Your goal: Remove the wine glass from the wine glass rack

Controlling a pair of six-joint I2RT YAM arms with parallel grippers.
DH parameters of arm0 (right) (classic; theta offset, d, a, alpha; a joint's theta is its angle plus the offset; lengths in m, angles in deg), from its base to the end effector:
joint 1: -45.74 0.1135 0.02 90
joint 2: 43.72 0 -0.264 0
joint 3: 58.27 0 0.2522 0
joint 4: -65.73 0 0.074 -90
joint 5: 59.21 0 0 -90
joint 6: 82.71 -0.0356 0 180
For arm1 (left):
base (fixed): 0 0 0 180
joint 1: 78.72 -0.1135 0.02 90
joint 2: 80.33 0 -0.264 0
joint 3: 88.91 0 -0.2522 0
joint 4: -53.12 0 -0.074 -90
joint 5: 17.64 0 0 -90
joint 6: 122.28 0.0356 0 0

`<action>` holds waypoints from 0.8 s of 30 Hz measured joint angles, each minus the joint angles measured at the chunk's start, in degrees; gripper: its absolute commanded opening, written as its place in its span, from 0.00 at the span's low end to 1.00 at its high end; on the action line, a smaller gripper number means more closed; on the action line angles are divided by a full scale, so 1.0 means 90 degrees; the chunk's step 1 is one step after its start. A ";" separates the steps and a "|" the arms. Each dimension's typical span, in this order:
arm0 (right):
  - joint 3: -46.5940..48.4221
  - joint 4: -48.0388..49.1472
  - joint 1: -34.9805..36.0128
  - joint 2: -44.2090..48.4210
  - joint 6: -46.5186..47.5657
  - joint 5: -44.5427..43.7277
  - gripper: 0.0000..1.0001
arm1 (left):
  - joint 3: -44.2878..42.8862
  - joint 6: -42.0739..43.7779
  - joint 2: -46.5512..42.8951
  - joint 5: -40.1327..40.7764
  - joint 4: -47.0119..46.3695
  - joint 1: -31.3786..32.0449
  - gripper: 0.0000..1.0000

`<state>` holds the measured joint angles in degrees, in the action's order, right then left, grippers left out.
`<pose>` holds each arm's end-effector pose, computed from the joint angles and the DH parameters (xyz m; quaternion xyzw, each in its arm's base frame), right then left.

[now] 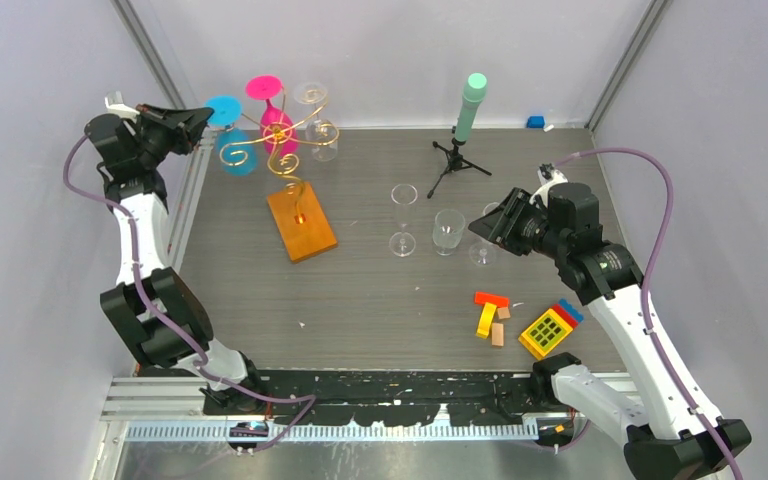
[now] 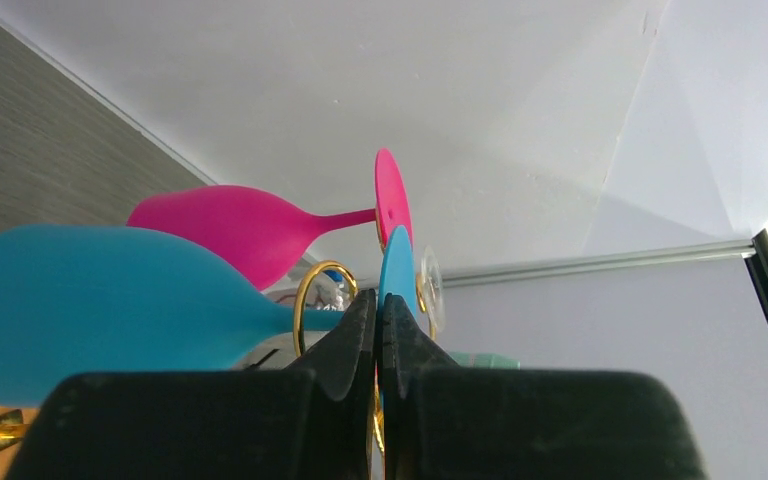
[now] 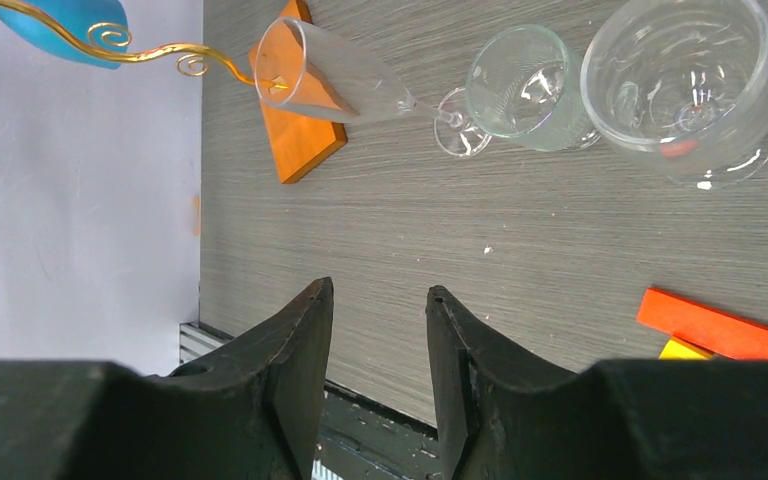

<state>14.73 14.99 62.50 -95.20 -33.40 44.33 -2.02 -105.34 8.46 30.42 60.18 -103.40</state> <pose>0.1747 0.0613 0.3595 0.1192 0.8503 0.3306 0.3917 0.3428 0.1313 0.3916 -0.3467 0.6306 -0.5003 0.4816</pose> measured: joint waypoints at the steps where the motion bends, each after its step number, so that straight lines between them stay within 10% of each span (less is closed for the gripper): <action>1: 0.0000 -0.0002 0.0000 0.0000 0.0000 -0.0010 0.45 | 0.0000 -0.0002 0.0000 -0.0087 -0.0027 -0.0002 0.00; 24: 0.0000 -0.0141 0.0000 -0.0002 0.0002 -0.0177 0.45 | -0.0279 0.0692 -0.0114 0.0044 0.0969 0.0063 0.00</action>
<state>14.73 13.73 62.50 -95.22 -33.37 42.73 -4.53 -99.11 7.43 30.82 68.90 -102.84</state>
